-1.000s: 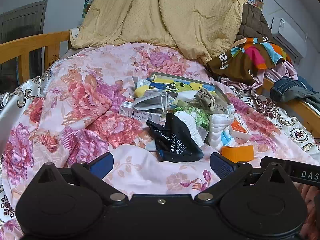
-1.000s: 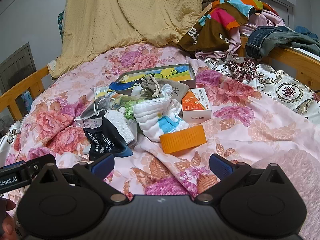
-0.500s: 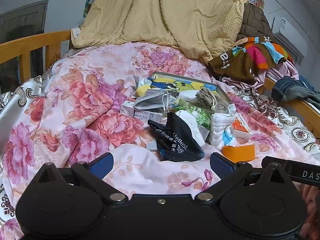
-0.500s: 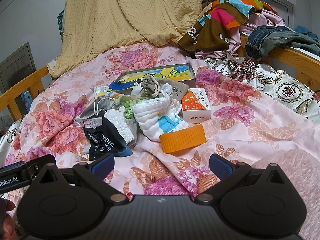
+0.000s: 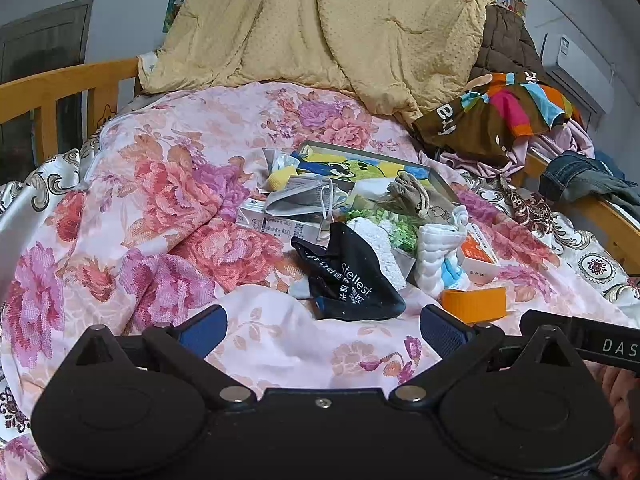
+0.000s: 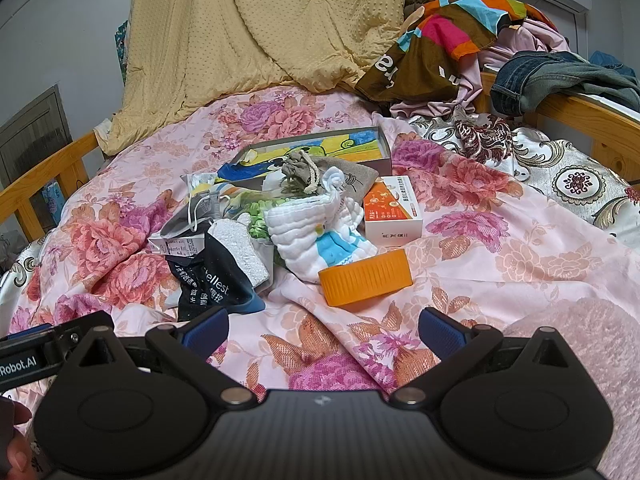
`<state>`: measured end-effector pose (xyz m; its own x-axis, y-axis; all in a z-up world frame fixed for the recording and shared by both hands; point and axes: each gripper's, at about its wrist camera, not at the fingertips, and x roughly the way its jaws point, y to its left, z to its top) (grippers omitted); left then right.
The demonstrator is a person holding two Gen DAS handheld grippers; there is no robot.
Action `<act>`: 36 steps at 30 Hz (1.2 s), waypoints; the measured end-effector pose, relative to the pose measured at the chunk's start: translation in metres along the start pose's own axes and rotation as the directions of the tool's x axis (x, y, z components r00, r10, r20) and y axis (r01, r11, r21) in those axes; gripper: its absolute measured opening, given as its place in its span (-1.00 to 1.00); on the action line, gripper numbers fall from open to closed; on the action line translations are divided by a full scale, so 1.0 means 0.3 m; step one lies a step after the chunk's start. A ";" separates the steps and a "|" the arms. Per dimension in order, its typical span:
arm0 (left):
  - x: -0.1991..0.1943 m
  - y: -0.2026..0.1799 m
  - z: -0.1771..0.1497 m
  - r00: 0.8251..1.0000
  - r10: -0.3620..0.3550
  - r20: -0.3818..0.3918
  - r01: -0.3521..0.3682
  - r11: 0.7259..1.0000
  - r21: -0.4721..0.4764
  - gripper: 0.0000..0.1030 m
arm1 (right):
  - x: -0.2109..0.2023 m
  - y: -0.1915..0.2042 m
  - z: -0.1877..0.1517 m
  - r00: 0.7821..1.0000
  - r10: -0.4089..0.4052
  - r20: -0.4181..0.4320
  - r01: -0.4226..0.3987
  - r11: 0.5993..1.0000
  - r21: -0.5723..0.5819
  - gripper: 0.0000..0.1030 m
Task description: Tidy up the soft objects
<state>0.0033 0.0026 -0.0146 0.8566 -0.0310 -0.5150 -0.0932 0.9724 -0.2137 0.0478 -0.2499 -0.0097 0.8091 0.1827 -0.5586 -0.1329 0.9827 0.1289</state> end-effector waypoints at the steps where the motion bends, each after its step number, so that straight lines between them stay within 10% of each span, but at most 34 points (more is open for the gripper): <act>1: 0.000 -0.005 0.000 1.000 -0.004 -0.001 0.004 1.000 -0.001 0.98 | 0.001 0.000 0.000 1.000 0.000 0.000 0.000 1.000 0.001 1.00; 18: 0.023 -0.035 0.006 0.999 -0.048 -0.004 0.048 0.996 0.076 0.98 | 0.035 -0.014 0.032 0.995 0.063 -0.078 -0.060 0.998 0.032 1.00; 36: 0.320 -0.035 0.088 0.981 -0.143 -0.128 0.158 0.981 0.113 0.98 | 0.315 -0.095 0.183 0.968 0.058 -0.243 -0.071 0.996 -0.046 1.00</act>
<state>0.1001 -0.0045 -0.0398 0.7892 -0.1992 -0.5809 0.1013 0.9752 -0.1968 0.1595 -0.2623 -0.0212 0.6367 0.2410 -0.7325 -0.2161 0.9676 0.1304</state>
